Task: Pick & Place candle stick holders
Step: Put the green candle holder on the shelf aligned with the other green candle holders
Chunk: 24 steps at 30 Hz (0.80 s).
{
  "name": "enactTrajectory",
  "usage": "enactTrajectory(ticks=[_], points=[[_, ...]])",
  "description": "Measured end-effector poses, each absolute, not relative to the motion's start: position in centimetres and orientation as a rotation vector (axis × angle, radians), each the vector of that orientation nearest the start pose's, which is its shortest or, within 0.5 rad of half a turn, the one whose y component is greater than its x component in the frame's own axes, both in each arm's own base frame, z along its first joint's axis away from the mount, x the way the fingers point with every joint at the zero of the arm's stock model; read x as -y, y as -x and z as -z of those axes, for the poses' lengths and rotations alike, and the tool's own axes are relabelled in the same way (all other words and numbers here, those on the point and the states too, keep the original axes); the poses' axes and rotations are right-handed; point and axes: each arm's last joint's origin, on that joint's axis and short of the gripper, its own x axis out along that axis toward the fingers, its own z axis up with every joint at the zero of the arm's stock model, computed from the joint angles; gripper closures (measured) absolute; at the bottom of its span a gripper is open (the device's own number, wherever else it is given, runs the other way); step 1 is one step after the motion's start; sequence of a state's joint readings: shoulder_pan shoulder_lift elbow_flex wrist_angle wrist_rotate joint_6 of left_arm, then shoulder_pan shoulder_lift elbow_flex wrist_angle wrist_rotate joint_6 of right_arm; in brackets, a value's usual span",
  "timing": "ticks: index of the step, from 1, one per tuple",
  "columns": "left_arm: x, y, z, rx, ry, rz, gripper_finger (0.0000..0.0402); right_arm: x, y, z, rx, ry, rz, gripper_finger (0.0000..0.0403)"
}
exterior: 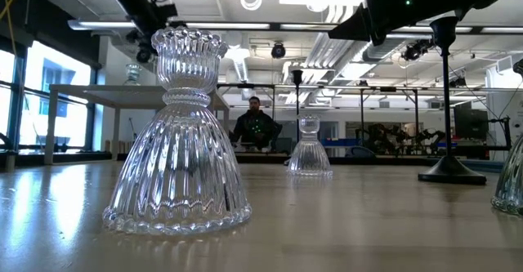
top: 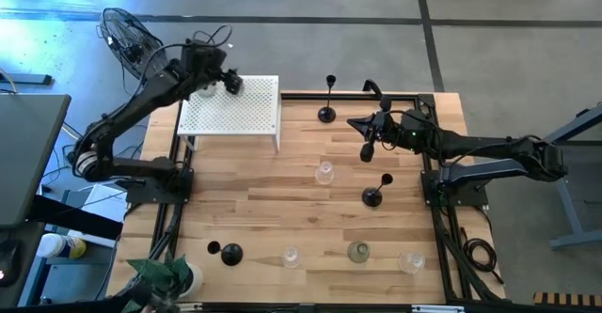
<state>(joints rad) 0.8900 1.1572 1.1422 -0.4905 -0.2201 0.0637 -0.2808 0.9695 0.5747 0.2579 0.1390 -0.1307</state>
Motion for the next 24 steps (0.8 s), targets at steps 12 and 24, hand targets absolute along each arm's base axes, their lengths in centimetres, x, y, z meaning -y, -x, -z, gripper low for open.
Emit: enactTrajectory(ticks=[12,24], points=[[-9.4,-14.0,-35.2,-0.264,-0.025,-0.574,0.0362,5.6,-20.9,-28.8,-0.188,0.173,0.374,0.0402],[-3.2,-14.9,-27.9,-0.085,-0.105,-0.261,0.0371,-4.5,-21.5,-31.3,-0.378,0.121,0.157,0.0403]])
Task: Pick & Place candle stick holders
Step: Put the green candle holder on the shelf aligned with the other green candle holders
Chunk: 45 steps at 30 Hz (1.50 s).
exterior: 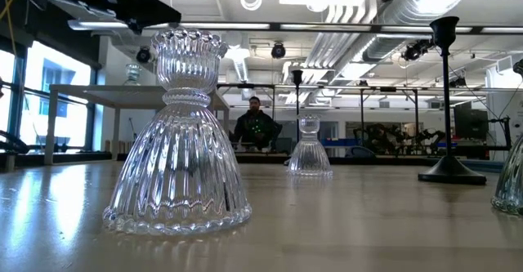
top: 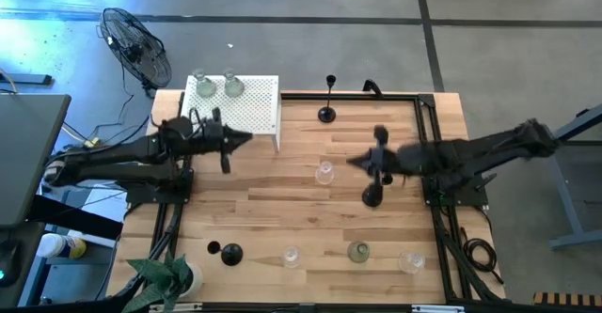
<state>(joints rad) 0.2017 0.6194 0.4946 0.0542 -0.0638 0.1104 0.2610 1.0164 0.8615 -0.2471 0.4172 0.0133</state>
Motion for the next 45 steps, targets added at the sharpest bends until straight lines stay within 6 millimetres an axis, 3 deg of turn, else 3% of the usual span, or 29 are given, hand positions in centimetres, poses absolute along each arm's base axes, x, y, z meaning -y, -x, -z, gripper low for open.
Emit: enactTrajectory(ticks=[6,11,17,23,27,45], points=[[-1.9,-15.6,-26.5,-0.123,-0.159,-0.179,0.0371,-11.5,-20.3,-30.0,-0.561,0.011,0.044,0.0403],[-1.4,-16.0,-26.3,-0.135,-0.178,-0.148,0.0371,-15.7,-18.6,-27.3,-0.682,-0.154,0.109,0.0394],[-1.4,-16.1,-26.1,-0.147,-0.189,-0.144,0.0371,-19.2,-17.7,-24.4,-0.741,-0.32,0.19,0.0314],[-1.4,-16.1,-26.1,-0.156,-0.209,-0.146,0.0371,-20.6,-18.0,-22.1,-0.805,-0.419,0.243,0.0206],[-1.4,-16.1,-26.0,-0.161,-0.235,-0.144,0.0371,-21.3,-18.5,-21.1,-0.821,-0.421,0.25,0.0164],[-1.4,-16.0,-25.7,-0.196,-0.233,-0.146,0.0371,-22.2,-19.5,-20.1,-0.819,-0.408,0.197,0.015]])
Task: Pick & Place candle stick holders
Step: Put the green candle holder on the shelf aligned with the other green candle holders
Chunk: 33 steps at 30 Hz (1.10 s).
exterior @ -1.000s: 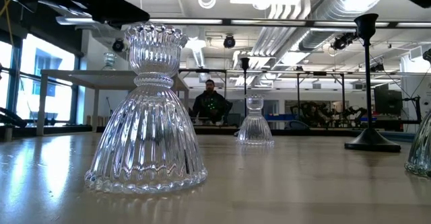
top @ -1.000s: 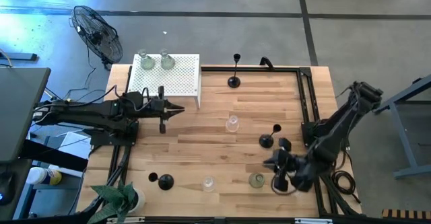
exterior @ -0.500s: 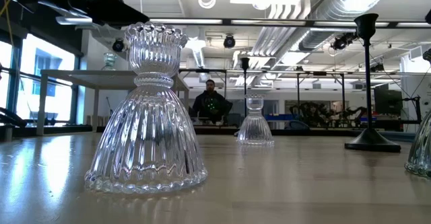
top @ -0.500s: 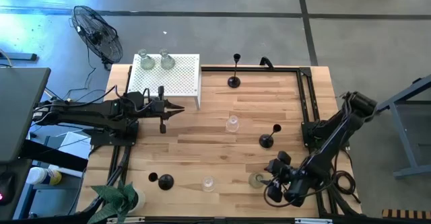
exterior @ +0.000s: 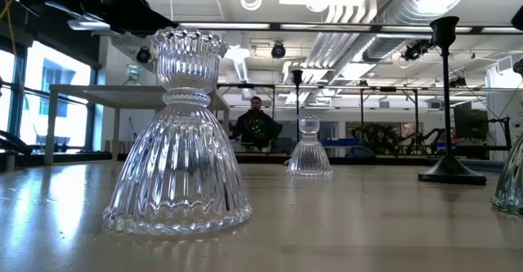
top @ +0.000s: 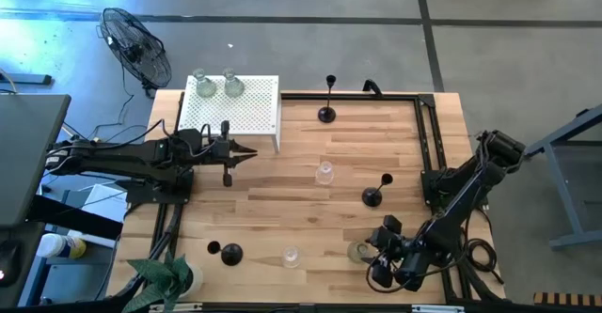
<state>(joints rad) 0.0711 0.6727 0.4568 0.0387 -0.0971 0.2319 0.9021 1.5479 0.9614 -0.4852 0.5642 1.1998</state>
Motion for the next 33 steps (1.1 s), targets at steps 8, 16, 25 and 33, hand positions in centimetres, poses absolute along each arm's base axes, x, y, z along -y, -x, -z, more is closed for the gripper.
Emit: enactTrajectory(ticks=[8,16,25,33], points=[[-1.4,-16.0,-25.5,-0.212,-0.229,-0.148,0.0371,-22.3,-20.9,-17.8,-0.909,-0.353,0.195,0.015],[-1.4,-16.0,-25.6,-0.211,-0.23,-0.148,0.0371,-22.0,-21.4,-17.8,-0.89,-0.3,0.18,0.0183],[-1.4,-15.9,-25.3,-0.235,-0.23,-0.145,0.0371,-21.8,-21.6,-18.4,-0.892,-0.273,0.121,0.0248],[-1.4,-15.9,-25.3,-0.239,-0.23,-0.144,0.0371,-20.6,-23.4,-22.8,-0.784,-0.348,-0.034,0.0248]])
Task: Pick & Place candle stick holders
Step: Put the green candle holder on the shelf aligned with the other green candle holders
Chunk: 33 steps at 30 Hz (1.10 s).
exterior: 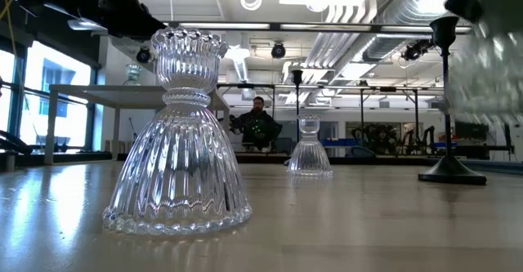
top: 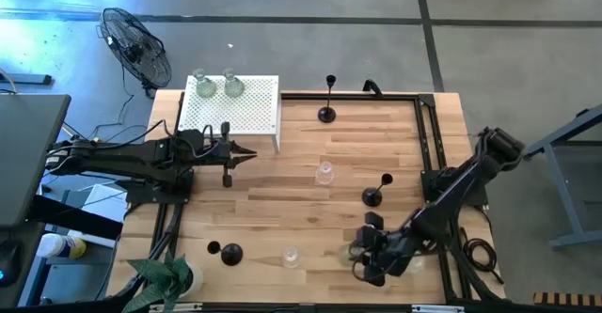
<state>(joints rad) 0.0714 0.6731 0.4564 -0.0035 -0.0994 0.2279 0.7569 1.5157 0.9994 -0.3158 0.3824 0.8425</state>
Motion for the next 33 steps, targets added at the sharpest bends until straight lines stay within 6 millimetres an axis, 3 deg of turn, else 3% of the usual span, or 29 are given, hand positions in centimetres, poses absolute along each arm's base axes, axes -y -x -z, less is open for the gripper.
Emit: enactTrajectory(ticks=[6,10,13,17,22,27,33], points=[[-1.4,-15.9,-25.3,-0.239,-0.23,-0.144,0.0371,-19.2,-26.8,-29.9,-0.687,-0.211,-0.149,0.0241],[-1.4,-15.9,-25.2,-0.244,-0.229,-0.144,0.0371,-15.4,-29.1,-34.2,-0.652,-0.111,-0.098,0.0238],[-1.5,-15.9,-25.1,-0.256,-0.223,-0.153,0.0371,-11.6,-31.0,-35.6,-0.658,-0.092,-0.098,0.0245],[-1.6,-15.9,-25.1,-0.258,-0.208,-0.192,0.0371,-6.8,-34.0,-34.0,-0.697,-0.071,-0.126,0.0244],[-1.6,-15.9,-25.1,-0.258,-0.203,-0.199,0.0371,-2.3,-38.1,-29.8,-0.757,-0.058,-0.137,0.0236],[-1.6,-15.8,-25.1,-0.263,-0.195,-0.2,0.0371,0.9,-41.7,-24.7,-0.769,-0.083,-0.179,0.0244],[-1.6,-15.8,-25.1,-0.264,-0.194,-0.2,0.0371,3.5,-43.3,-21.3,-0.778,-0.082,-0.168,0.0235]])
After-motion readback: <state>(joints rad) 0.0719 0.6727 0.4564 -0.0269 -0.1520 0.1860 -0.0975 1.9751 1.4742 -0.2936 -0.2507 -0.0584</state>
